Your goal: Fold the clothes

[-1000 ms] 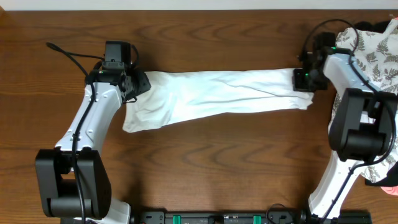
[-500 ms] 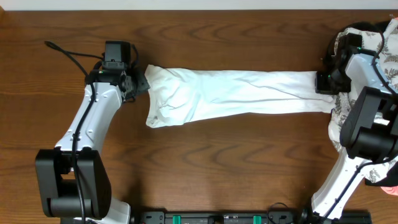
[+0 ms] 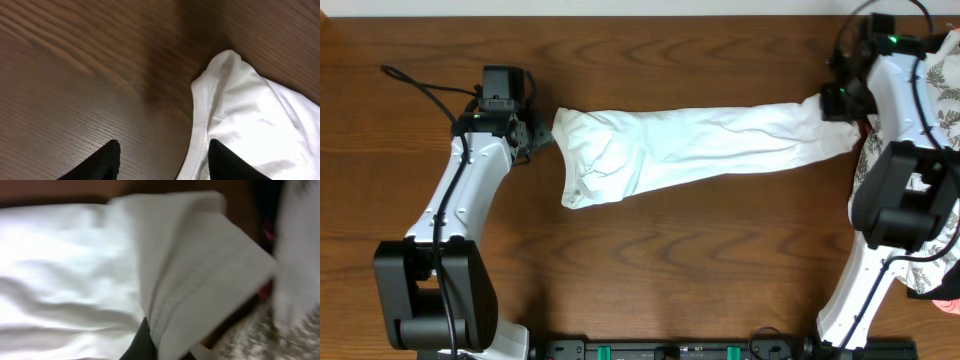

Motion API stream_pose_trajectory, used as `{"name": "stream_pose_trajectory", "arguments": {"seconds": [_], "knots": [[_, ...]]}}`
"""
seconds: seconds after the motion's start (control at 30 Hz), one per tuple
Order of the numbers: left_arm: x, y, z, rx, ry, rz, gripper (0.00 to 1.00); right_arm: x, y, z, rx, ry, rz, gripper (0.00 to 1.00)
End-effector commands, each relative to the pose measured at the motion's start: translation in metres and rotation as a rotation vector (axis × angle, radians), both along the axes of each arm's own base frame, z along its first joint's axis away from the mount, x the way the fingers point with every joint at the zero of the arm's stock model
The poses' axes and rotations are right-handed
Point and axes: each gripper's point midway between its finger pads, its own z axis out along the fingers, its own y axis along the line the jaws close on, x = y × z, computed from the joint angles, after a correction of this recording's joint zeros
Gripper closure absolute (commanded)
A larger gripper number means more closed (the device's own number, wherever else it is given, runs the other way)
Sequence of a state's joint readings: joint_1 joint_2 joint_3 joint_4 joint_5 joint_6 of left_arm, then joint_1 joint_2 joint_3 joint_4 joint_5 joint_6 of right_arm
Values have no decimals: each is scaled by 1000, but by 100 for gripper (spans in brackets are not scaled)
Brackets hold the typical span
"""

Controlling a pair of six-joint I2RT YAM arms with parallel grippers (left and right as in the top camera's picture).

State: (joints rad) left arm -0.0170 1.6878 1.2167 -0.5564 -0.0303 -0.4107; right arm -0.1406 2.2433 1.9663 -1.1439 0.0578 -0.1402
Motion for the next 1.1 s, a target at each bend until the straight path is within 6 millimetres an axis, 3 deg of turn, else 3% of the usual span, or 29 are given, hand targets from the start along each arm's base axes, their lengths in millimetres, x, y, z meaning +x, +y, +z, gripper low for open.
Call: {"name": "stream_pose_trajectory", "arguments": {"seconds": [0.0,0.37,0.6,0.87,1.07], "knots": [[-4,9,-8,19,22,12,39,12,40,12,39,-28,70,99],[-6,31,-8,17,25,69,39,3,158,15,64,-11,303,99],[-7,31,-8,17,26,69,39,-5,191,1,41,2,385,99],[-7,31,-8,17,25,69,39,-18,205,-22,37,71,420,99],[-6,32,-8,18,25,69,39,-24,224,-24,82,80,449,99]]}}
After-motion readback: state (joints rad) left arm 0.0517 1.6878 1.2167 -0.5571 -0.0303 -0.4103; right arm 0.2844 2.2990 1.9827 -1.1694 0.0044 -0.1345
